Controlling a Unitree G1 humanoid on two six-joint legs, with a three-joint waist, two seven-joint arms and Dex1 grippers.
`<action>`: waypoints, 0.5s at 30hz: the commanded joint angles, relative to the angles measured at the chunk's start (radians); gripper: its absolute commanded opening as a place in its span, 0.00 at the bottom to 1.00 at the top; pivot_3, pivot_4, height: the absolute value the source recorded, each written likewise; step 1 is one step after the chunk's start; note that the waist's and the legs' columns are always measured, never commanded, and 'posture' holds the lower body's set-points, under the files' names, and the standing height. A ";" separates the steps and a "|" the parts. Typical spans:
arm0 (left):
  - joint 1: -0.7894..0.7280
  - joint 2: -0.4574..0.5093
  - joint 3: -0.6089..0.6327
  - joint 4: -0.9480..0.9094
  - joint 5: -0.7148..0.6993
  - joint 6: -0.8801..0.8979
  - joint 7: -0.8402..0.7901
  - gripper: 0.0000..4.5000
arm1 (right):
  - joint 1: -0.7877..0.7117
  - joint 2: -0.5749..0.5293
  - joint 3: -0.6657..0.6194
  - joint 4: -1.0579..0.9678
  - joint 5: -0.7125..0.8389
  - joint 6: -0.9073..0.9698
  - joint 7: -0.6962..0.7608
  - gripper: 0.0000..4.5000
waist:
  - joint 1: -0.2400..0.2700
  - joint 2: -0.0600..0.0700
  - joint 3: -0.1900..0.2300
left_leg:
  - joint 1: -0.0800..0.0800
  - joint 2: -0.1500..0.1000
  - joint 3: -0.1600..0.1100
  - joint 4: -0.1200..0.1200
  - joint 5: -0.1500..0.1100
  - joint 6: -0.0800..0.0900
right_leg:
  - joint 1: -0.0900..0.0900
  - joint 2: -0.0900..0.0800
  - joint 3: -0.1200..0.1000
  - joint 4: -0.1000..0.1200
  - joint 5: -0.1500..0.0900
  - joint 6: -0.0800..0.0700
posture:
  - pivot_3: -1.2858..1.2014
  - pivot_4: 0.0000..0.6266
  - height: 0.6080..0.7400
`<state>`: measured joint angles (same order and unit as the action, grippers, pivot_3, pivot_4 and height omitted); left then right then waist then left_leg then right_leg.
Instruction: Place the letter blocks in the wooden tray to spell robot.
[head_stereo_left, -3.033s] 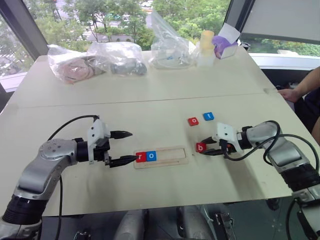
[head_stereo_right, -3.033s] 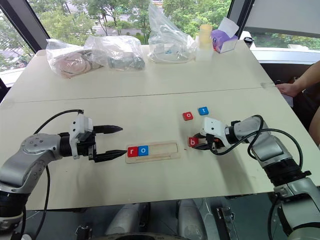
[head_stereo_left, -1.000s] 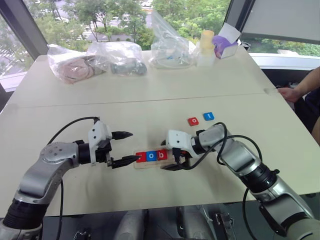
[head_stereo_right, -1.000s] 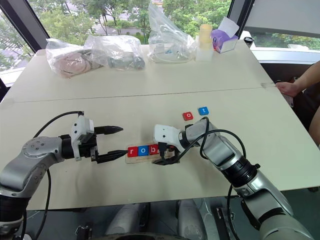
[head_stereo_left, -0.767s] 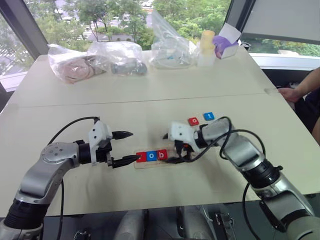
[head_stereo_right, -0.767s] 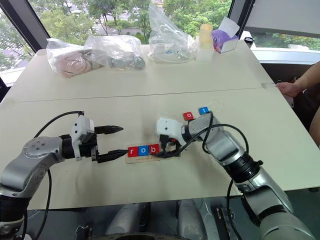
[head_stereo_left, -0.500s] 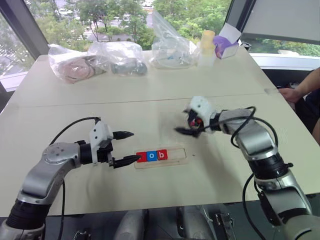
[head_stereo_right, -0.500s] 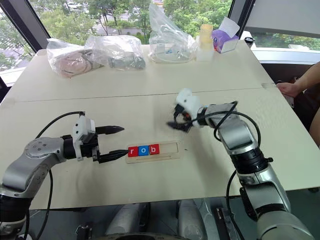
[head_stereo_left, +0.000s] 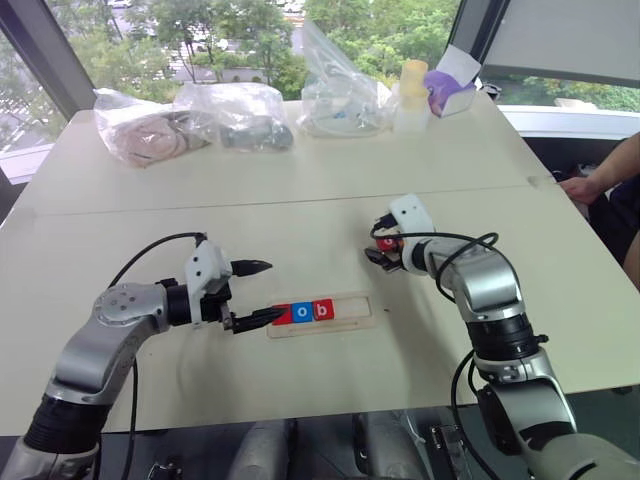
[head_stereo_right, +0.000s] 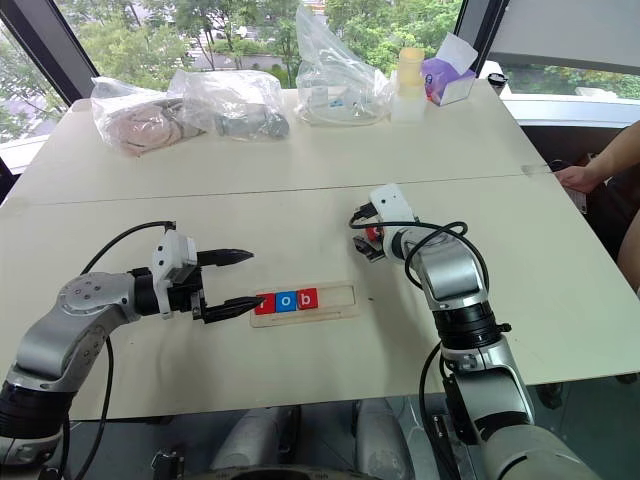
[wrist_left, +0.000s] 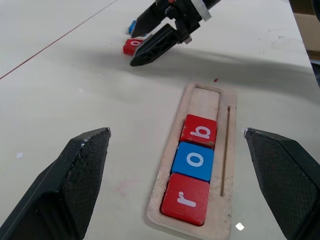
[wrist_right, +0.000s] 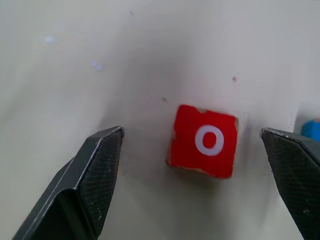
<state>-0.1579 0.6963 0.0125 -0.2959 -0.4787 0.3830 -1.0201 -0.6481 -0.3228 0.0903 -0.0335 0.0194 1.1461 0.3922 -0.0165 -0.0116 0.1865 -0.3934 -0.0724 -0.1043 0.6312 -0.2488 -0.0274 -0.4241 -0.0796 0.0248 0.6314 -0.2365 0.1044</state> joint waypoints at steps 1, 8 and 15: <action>-0.001 0.001 0.015 -0.022 0.003 -0.019 0.009 1.00 | -0.021 0.019 -0.039 0.011 0.020 0.025 -0.029 0.93 | 0.000 0.000 0.000 | 0.000 0.000 0.000 0.000 0.000 0.000 | 0.000 0.000 0.000 0.000 0.000 0.000 | 0.52 0.24 1.00; 0.003 -0.001 0.019 -0.030 -0.002 -0.013 0.019 1.00 | -0.026 0.053 -0.055 -0.003 0.054 0.075 -0.056 0.25 | -0.002 0.000 0.000 | 0.000 0.000 0.000 0.000 0.000 0.000 | 0.000 0.000 0.000 0.000 0.000 0.000 | 0.52 0.24 1.00; -0.007 -0.022 0.007 -0.038 -0.030 -0.001 0.006 1.00 | 0.082 -0.014 -0.047 -0.246 0.085 0.294 -0.061 0.25 | 0.005 0.000 0.000 | 0.000 0.000 0.000 0.000 0.000 0.000 | 0.000 0.000 0.000 0.000 0.000 0.000 | 0.52 0.24 1.00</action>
<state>-0.1549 0.6789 0.0131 -0.3022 -0.4849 0.3852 -1.0042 -0.5883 -0.3221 0.0442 -0.2222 0.0950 1.3820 0.3366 -0.0118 -0.0113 0.1862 -0.3935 -0.0725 -0.1049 0.6310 -0.2489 -0.0272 -0.4235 -0.0800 0.0242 0.6314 -0.2365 0.1044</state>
